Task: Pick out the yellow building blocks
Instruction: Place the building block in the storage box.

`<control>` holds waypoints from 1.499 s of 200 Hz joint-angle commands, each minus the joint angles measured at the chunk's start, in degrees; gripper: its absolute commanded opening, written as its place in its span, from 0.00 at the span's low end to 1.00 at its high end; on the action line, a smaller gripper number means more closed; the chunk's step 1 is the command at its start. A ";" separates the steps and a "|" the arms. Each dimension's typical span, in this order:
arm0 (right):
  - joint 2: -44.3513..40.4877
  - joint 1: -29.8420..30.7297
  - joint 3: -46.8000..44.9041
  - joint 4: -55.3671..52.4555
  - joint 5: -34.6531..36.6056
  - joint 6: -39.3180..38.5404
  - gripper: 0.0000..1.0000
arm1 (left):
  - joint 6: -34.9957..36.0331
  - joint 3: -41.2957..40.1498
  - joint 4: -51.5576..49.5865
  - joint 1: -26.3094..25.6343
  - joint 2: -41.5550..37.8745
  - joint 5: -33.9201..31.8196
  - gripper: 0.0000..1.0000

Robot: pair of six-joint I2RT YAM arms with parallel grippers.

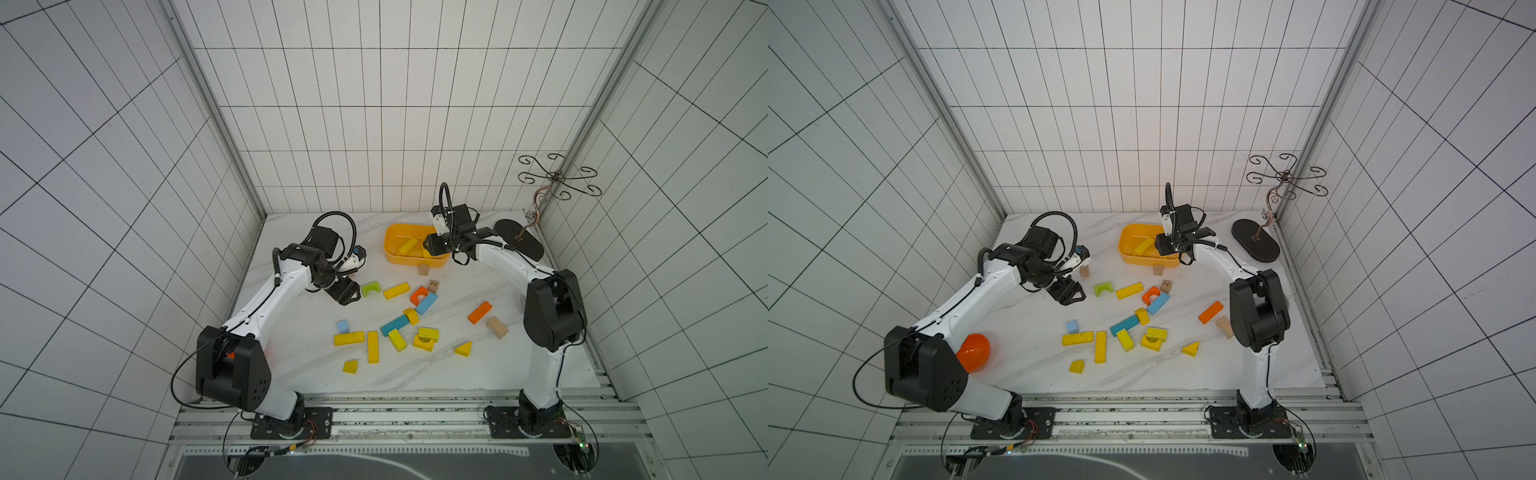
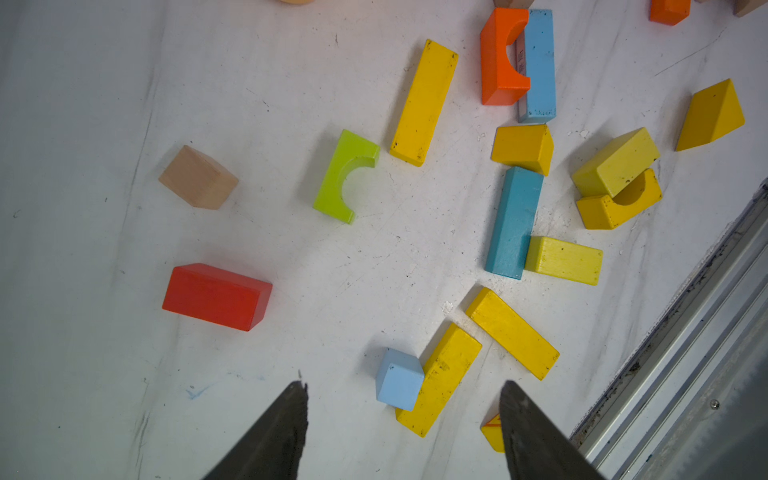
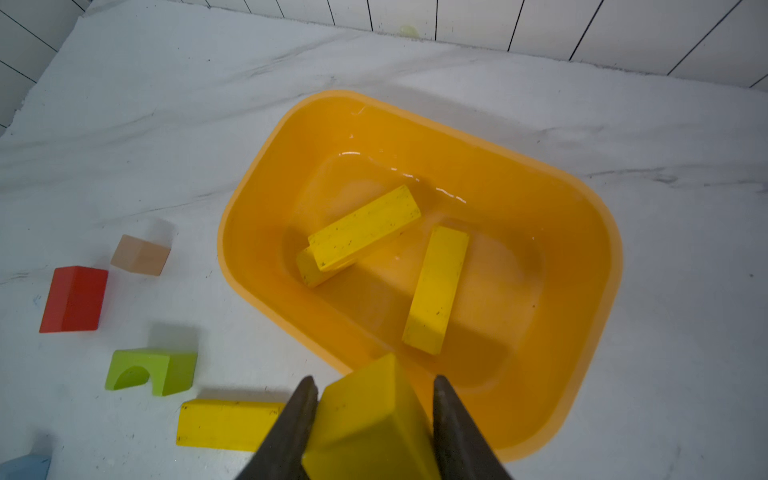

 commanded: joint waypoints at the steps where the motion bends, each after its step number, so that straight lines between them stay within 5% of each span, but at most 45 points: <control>1: 5.89 -1.03 10.71 -2.24 -1.06 -2.78 0.29 | 2.38 -0.73 2.17 -1.95 -0.21 -0.52 0.72; 90: 16.96 -2.25 19.25 -5.89 2.05 -5.81 0.34 | 2.48 2.74 7.47 -11.36 6.93 -2.47 0.74; 195: 15.74 -2.25 18.86 -5.73 2.18 -5.95 0.54 | 0.98 9.26 13.29 -14.35 18.81 -5.50 0.70; 300: -11.86 -4.75 -3.94 1.31 9.16 -1.57 0.54 | 1.96 14.66 15.53 -17.03 27.83 -9.30 0.70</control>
